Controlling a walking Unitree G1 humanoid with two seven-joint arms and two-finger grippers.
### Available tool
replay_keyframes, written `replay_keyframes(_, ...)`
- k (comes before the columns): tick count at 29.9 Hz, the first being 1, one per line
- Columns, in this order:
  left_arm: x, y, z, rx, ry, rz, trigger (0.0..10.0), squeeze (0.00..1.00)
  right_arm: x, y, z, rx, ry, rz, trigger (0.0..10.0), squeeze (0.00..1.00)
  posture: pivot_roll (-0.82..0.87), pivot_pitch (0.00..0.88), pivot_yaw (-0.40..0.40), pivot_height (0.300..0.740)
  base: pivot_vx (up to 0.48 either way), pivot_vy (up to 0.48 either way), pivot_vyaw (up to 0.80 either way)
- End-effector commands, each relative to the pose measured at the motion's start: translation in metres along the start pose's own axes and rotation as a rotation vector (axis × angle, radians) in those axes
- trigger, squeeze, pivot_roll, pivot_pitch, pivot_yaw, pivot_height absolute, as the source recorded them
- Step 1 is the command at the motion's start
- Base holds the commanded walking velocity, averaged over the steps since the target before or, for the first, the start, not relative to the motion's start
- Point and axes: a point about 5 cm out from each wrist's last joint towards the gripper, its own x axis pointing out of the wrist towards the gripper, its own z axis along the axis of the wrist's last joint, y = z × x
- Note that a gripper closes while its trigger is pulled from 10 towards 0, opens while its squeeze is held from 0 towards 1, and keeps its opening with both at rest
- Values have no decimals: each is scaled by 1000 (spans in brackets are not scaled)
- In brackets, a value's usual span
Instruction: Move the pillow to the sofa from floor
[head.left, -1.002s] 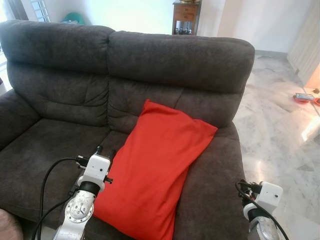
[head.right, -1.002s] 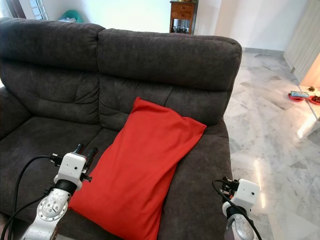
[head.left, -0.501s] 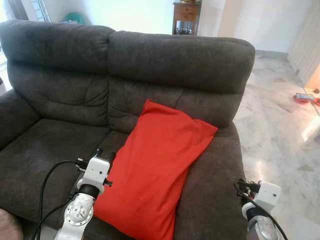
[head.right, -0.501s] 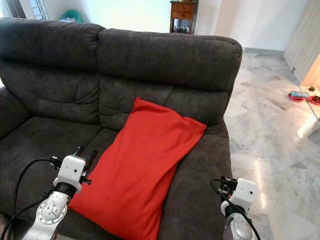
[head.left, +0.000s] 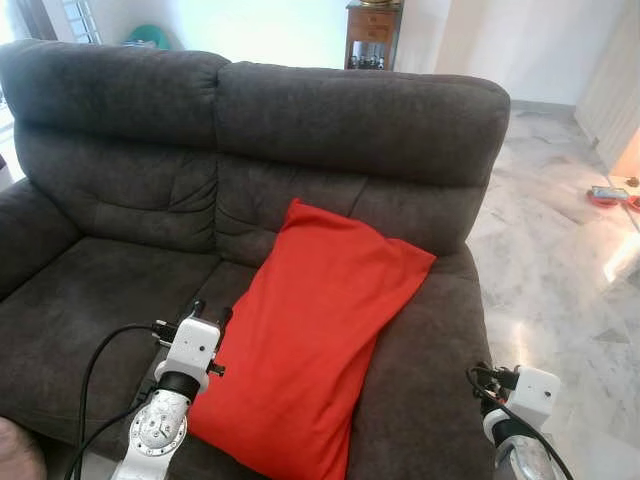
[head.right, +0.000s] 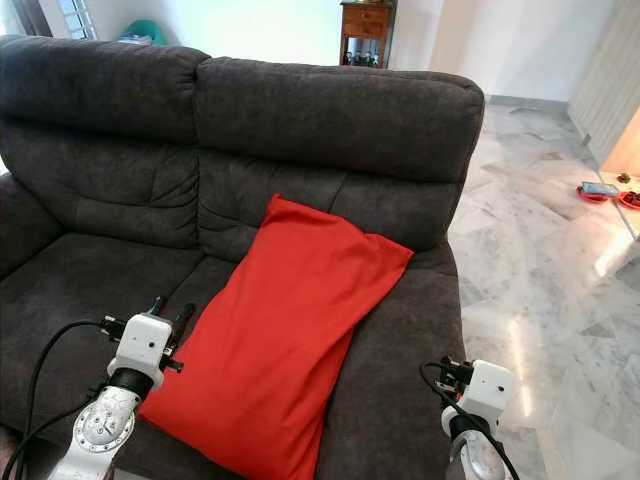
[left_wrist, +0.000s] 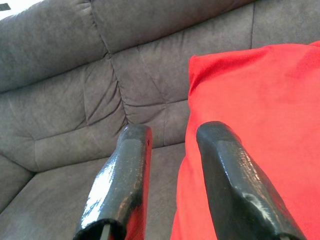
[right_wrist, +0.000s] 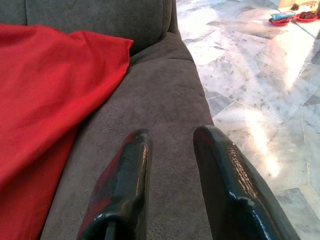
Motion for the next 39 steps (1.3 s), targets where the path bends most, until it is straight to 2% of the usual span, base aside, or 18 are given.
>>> replay_keyframes(1,0,-2,4,2,-17,-8,10000,0,-2,-3,-2,-5,8,-6,10000,0,134,0,-34,738,-240,0,0)
replay_keyframes(10,0,-2,4,-1,-22,-16,10000,0,-3,-3,-4,-5,16,-11,10000,0,131,0,-30,738,-80,0,0)
replay_keyframes(39,0,-3,6,-13,-33,-20,10000,0,-2,-4,-5,-4,24,-14,10000,0,136,0,-31,738,-259,0,0)
